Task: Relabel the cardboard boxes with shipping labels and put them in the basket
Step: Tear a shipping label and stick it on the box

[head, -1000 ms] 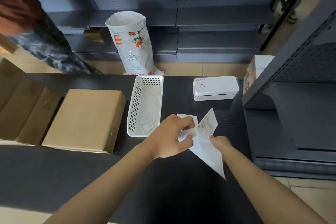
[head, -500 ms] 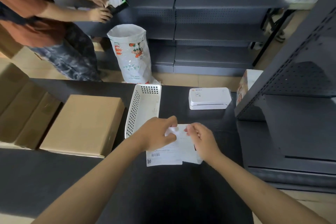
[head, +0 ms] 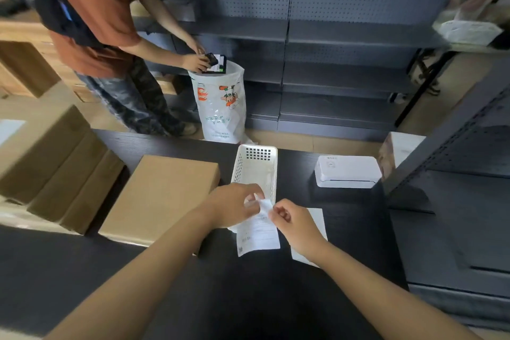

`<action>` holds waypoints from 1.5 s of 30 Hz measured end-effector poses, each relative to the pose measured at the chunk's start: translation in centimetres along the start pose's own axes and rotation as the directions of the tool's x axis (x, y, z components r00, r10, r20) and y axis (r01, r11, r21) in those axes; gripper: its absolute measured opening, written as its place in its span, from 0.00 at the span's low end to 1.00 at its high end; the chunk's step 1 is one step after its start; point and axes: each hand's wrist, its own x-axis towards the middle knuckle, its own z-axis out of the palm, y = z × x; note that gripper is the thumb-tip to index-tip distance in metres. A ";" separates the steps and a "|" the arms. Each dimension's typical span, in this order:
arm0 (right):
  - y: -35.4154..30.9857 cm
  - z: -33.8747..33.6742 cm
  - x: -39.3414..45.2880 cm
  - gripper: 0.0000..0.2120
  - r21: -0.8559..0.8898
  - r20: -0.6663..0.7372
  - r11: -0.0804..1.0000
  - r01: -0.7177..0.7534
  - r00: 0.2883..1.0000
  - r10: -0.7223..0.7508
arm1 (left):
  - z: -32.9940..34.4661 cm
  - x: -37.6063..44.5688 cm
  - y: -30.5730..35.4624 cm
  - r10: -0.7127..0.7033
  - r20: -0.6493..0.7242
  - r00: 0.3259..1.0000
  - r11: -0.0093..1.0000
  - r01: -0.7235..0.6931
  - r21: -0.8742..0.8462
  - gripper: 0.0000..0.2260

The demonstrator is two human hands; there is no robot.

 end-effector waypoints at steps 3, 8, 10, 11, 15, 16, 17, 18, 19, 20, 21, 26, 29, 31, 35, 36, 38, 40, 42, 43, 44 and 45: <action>-1.8 3.7 1.6 0.07 -0.022 -0.026 0.999 -0.043 0.999 0.043 | -1.9 -1.0 -4.9 -0.028 -0.056 0.998 0.999 0.026 -0.034 0.20; -6.0 10.9 4.6 0.09 0.064 -0.116 0.987 -0.145 0.982 0.152 | -5.4 -3.6 -15.6 -0.122 -0.044 0.992 0.983 0.114 -0.145 0.11; -7.8 13.6 5.9 0.07 0.147 -0.119 0.976 -0.160 0.977 0.178 | -6.3 -4.7 -18.8 -0.156 -0.054 0.986 0.946 0.134 -0.294 0.10; -8.6 14.9 6.4 0.07 0.183 -0.113 0.969 -0.164 0.976 0.187 | -6.7 -5.2 -20.2 -0.171 -0.058 0.984 0.921 0.138 -0.364 0.08; -10.5 19.1 8.6 0.07 0.137 -0.082 0.969 -0.205 0.973 0.217 | -7.4 -6.0 -24.2 -0.240 -0.072 0.968 0.840 0.170 -0.516 0.09; -10.7 19.9 9.1 0.07 0.095 -0.095 0.973 -0.211 0.971 0.220 | -7.3 -6.0 -24.9 -0.263 -0.073 0.962 0.823 0.185 -0.537 0.10; -10.9 20.5 9.6 0.07 0.049 -0.117 0.976 -0.213 0.969 0.217 | -7.1 -5.9 -25.4 -0.286 -0.074 0.956 0.811 0.200 -0.550 0.10; -11.1 21.0 10.0 0.05 0.010 -0.140 0.977 -0.212 0.967 0.211 | -6.8 -5.7 -25.9 -0.307 -0.078 0.949 0.808 0.216 -0.548 0.10; -11.2 21.3 10.4 0.04 -0.022 -0.155 0.978 -0.210 0.967 0.204 | -6.5 -5.5 -26.2 -0.325 -0.088 0.941 0.811 0.230 -0.538 0.10; -11.3 21.7 10.7 0.03 -0.048 -0.162 0.977 -0.208 0.967 0.198 | -6.2 -5.2 -26.5 -0.344 -0.096 0.934 0.811 0.245 -0.531 0.09; -11.2 22.0 11.1 0.02 -0.075 -0.163 0.975 -0.208 0.967 0.194 | -5.8 -4.9 -26.7 -0.363 -0.099 0.926 0.808 0.260 -0.528 0.08; -10.5 23.0 12.4 0.04 -0.204 -0.174 0.945 -0.257 0.959 0.224 | -4.4 -3.4 -27.1 -0.422 -0.082 0.903 0.822 0.343 -0.454 0.07; -10.1 23.4 12.6 0.04 -0.202 -0.141 0.936 -0.290 0.954 0.265 | -4.2 -2.9 -27.5 -0.424 -0.069 0.903 0.832 0.359 -0.423 0.06; -9.8 23.6 12.8 0.03 -0.212 -0.124 0.931 -0.296 0.954 0.275 | -4.1 -2.8 -27.8 -0.422 -0.066 0.904 0.840 0.363 -0.403 0.06; -9.5 24.1 13.1 0.03 -0.253 -0.143 0.921 -0.297 0.953 0.268 | -3.6 -2.7 -28.3 -0.399 -0.081 0.913 0.867 0.347 -0.357 0.04; -9.4 24.2 13.1 0.03 -0.260 -0.153 0.918 -0.300 0.951 0.268 | -3.5 -2.7 -28.3 -0.390 -0.090 0.916 0.877 0.341 -0.339 0.04; -9.4 24.4 13.0 0.09 -0.255 -0.172 0.918 -0.305 0.948 0.267 | -3.4 -2.7 -28.3 -0.370 -0.112 0.922 0.905 0.330 -0.268 0.05; -9.6 24.6 13.0 0.22 -0.244 -0.208 0.917 -0.315 0.941 0.268 | -3.2 -2.7 -27.9 -0.357 -0.146 0.923 0.929 0.335 -0.159 0.06; -9.8 24.9 13.0 0.27 -0.334 -0.306 0.891 -0.307 0.930 0.206 | -2.8 -2.6 -27.4 -0.335 -0.210 0.919 0.937 0.348 0.026 0.11; -9.8 25.1 13.0 0.28 -0.412 -0.352 0.865 -0.286 0.926 0.139 | -2.4 -2.7 -27.2 -0.317 -0.255 0.914 0.931 0.351 0.102 0.14; -9.7 25.2 12.9 0.28 -0.495 -0.362 0.834 -0.244 0.930 0.057 | -1.9 -2.8 -27.1 -0.301 -0.297 0.906 0.923 0.355 0.149 0.17; -9.6 25.4 12.8 0.28 -0.575 -0.330 0.798 -0.180 0.943 -0.025 | -1.7 -3.0 -27.0 -0.281 -0.332 0.901 0.918 0.353 0.181 0.20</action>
